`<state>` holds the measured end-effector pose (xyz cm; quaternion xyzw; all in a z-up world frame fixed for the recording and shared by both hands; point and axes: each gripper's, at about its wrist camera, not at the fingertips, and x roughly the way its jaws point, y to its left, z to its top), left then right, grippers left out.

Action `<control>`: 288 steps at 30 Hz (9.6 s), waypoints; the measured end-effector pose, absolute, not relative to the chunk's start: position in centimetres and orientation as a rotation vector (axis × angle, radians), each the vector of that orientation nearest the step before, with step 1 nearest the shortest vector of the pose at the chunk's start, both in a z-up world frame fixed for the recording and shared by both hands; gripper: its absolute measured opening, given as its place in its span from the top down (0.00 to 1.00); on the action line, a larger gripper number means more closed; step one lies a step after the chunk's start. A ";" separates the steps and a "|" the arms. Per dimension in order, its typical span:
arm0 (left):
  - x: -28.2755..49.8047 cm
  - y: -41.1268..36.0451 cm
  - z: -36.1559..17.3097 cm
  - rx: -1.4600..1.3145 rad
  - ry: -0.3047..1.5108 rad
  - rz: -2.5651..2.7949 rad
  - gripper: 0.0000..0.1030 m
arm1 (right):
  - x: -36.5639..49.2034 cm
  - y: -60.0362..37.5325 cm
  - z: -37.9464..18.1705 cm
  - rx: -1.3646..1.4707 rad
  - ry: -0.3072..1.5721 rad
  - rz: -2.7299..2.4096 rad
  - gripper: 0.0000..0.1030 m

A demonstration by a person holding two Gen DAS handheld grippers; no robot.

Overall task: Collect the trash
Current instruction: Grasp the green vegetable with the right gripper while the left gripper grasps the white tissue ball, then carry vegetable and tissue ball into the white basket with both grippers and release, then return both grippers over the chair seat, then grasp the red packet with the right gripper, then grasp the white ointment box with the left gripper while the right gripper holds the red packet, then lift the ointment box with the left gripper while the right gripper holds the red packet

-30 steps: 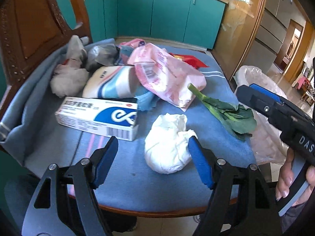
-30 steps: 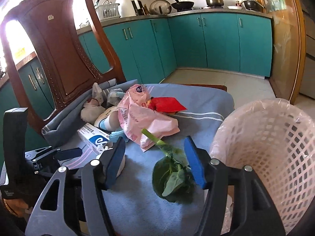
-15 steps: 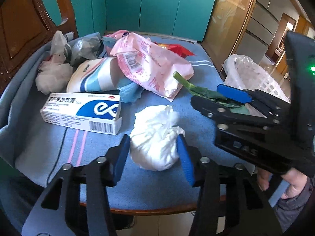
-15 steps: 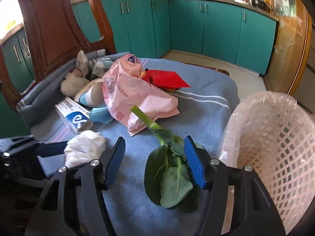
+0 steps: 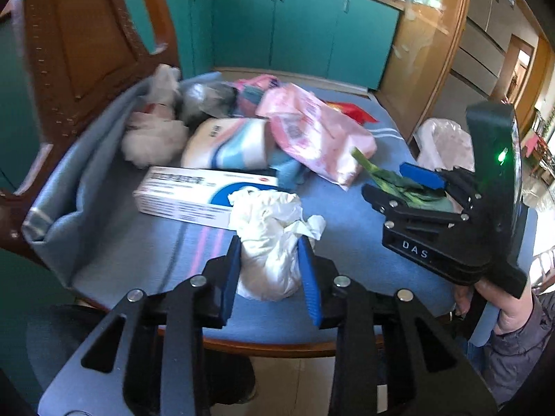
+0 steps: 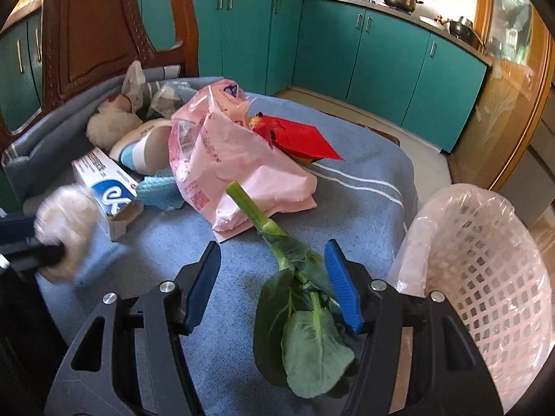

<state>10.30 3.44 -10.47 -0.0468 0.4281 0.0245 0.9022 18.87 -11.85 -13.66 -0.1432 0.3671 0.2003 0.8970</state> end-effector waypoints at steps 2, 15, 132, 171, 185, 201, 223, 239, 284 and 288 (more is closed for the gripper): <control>9.8 3.8 -10.2 -0.094 0.877 0.070 0.67 | 18.7 -11.4 -13.7 -0.307 0.759 0.428 0.41; 9.5 4.8 -10.7 -0.092 0.890 0.092 0.66 | 19.1 -10.6 -14.7 -0.322 0.816 0.419 0.45; 13.7 2.8 -10.7 0.036 0.883 0.187 0.30 | 16.3 -29.2 -6.2 0.186 0.521 0.327 0.28; 8.3 9.6 -11.2 -0.130 0.952 0.261 0.27 | 24.3 -13.7 -10.4 0.093 0.782 0.641 0.22; 8.7 9.3 -12.2 -0.119 0.976 0.245 0.26 | 29.7 -12.7 -12.1 0.305 0.784 0.466 0.14; 11.0 10.7 -12.5 -0.282 0.957 0.178 0.24 | 27.3 -14.5 -10.7 0.354 0.753 0.558 0.67; 22.4 12.9 -15.9 -0.522 1.131 0.456 0.17 | 22.3 -18.0 -9.0 0.191 0.714 0.567 0.67; 19.3 9.9 -15.0 -0.248 1.086 0.251 0.65 | 18.5 -13.5 -12.1 -0.081 0.914 0.746 0.50; 21.1 -0.4 -15.7 -0.046 1.049 0.262 0.50 | 17.3 -10.2 -13.4 -0.252 0.862 0.676 0.50; 19.6 -1.1 -15.5 -0.044 1.033 0.229 0.51 | 17.2 -10.5 -13.5 -0.240 0.862 0.666 0.50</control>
